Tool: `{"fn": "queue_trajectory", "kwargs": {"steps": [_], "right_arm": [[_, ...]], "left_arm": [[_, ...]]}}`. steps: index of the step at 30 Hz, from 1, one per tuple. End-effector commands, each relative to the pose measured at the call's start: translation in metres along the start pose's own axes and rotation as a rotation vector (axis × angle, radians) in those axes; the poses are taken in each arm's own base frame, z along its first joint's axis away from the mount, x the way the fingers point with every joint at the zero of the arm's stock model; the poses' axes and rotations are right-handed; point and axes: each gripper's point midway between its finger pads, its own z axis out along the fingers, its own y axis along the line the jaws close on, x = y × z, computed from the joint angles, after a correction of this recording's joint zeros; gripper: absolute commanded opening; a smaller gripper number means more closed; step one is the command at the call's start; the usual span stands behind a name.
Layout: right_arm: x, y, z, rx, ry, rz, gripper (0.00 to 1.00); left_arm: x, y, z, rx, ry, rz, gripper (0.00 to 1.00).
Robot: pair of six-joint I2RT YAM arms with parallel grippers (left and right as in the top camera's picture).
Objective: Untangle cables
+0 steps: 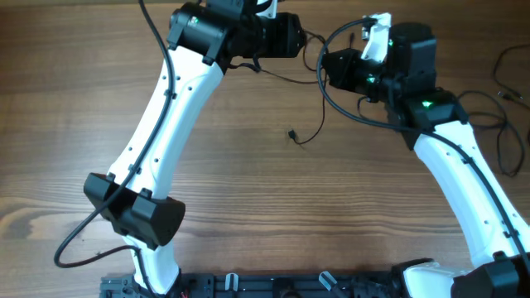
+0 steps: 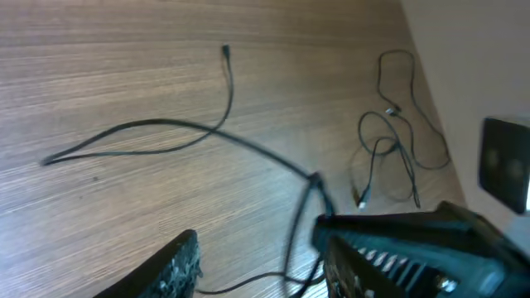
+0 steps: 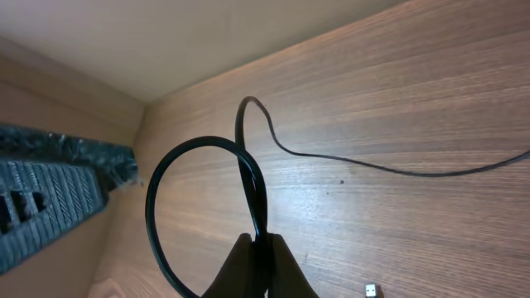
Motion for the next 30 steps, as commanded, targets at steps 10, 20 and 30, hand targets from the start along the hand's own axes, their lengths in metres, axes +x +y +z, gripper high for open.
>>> {"fn": "queue_trajectory", "kwargs": {"steps": [10,20,30], "right_arm": [[0.0,-0.002,0.004,0.012,0.003,-0.014,0.04],[0.004,0.001,0.004,-0.007,0.023,-0.013,0.04],[0.005,0.001,0.004,-0.008,0.027,-0.012,0.04]], "left_arm": [[0.012,0.007,0.02,-0.099,0.026,0.017,0.26],[0.021,0.01,0.049,-0.123,0.061,0.031,0.4],[0.023,0.022,0.055,-0.174,0.068,0.037,0.04]]}}
